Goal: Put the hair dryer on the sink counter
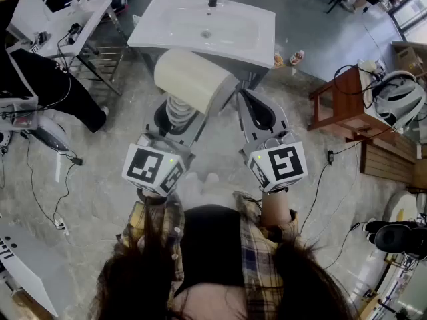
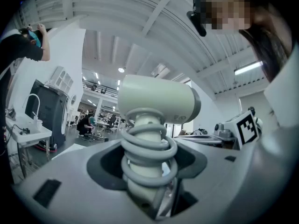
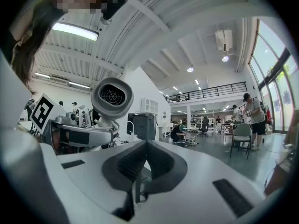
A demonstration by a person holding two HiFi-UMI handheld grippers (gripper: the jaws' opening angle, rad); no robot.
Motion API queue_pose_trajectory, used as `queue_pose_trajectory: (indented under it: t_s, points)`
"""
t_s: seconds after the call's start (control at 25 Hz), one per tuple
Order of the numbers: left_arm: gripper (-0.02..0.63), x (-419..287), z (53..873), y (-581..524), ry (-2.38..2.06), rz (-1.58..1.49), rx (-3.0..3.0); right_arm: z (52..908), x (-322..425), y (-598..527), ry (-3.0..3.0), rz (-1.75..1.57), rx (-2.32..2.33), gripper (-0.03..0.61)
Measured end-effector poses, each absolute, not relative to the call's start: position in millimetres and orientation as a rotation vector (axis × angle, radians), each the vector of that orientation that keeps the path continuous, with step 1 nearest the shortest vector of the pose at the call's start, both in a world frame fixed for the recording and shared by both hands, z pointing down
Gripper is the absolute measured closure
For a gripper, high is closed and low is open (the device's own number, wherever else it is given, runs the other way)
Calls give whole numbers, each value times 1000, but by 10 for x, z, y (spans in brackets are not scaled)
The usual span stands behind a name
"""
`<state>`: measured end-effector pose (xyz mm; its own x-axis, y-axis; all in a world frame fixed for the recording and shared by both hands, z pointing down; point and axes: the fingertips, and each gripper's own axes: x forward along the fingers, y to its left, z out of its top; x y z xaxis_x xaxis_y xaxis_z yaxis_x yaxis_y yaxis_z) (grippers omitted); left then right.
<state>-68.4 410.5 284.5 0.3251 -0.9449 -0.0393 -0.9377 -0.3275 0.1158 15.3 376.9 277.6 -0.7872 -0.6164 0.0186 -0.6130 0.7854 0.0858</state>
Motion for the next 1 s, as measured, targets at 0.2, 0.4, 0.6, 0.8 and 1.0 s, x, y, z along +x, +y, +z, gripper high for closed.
queue_pose_trajectory:
  t_s: [0.2,0.4,0.6,0.8,1.0]
  points:
    - [342,-548,2823,4147,-1791,-126,2508,2770,312,3806,-2936,-114,1007,563]
    - [342,-454,2762,4145,-1832,-123,2508,2738,408,3816,-2968,-127,998,563]
    - [342,-307,2736,4092,-1875,-123,2509,2758,583,3740,-2977,-115,1015,563]
    - [342,-217,2743,4017,-1894,-128,2495,2788,683,3681,-2976,-119,1008,563]
    - [342,-206,2758,3838,-1904,-120,2488,2842,708,3508,-2973,-102,994,563]
